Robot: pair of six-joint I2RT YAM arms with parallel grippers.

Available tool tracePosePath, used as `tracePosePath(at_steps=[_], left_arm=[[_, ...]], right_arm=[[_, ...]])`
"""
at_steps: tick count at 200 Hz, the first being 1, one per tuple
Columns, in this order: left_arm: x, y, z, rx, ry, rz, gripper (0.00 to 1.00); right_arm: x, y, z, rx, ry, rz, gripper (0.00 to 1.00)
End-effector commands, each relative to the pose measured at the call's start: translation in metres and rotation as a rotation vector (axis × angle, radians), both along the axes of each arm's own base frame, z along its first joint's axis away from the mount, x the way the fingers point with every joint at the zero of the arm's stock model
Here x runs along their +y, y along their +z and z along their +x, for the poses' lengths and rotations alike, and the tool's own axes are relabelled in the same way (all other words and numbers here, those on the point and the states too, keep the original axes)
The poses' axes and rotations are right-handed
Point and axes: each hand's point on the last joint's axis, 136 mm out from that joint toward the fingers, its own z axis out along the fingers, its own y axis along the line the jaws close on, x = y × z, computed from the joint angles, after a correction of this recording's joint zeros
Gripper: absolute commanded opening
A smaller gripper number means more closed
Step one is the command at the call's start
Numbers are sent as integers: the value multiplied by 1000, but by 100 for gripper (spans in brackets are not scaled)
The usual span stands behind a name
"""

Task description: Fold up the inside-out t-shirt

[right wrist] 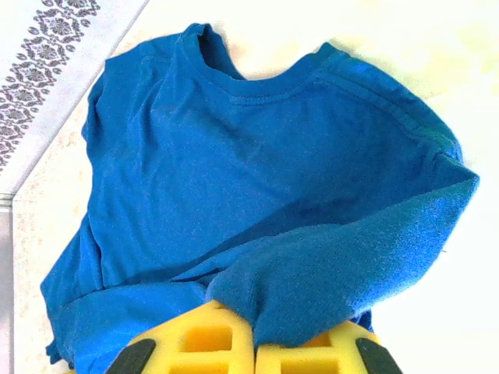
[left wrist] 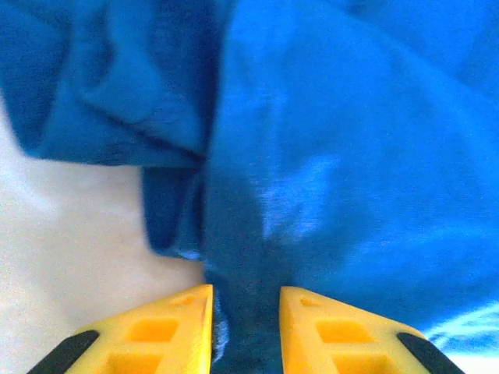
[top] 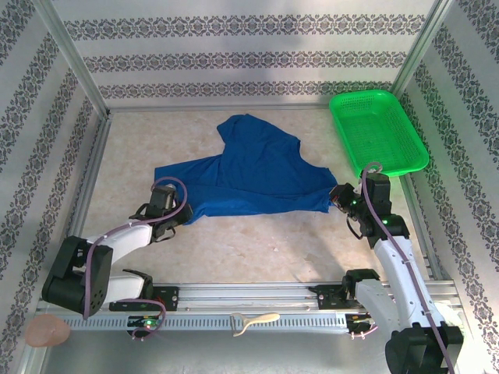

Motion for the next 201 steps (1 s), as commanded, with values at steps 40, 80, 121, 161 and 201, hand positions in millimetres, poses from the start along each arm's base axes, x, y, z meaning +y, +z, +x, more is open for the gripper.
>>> tracePosePath(at_steps=[40, 80, 121, 161, 201], left_arm=[[-17, 22, 11, -108, -41, -91, 33], [-17, 21, 11, -111, -34, -96, 25], [-9, 7, 4, -48, -19, -47, 37], [-2, -9, -7, -3, -2, -20, 38], [-4, -10, -5, -12, -5, -31, 36]], right_arm=[[-1, 9, 2, -20, -9, 3, 0], [-2, 10, 2, -23, -12, 1, 0], [-2, 11, 3, -25, -14, 1, 0], [-3, 11, 2, -26, -15, -5, 0], [-3, 11, 2, -26, -17, -6, 0]])
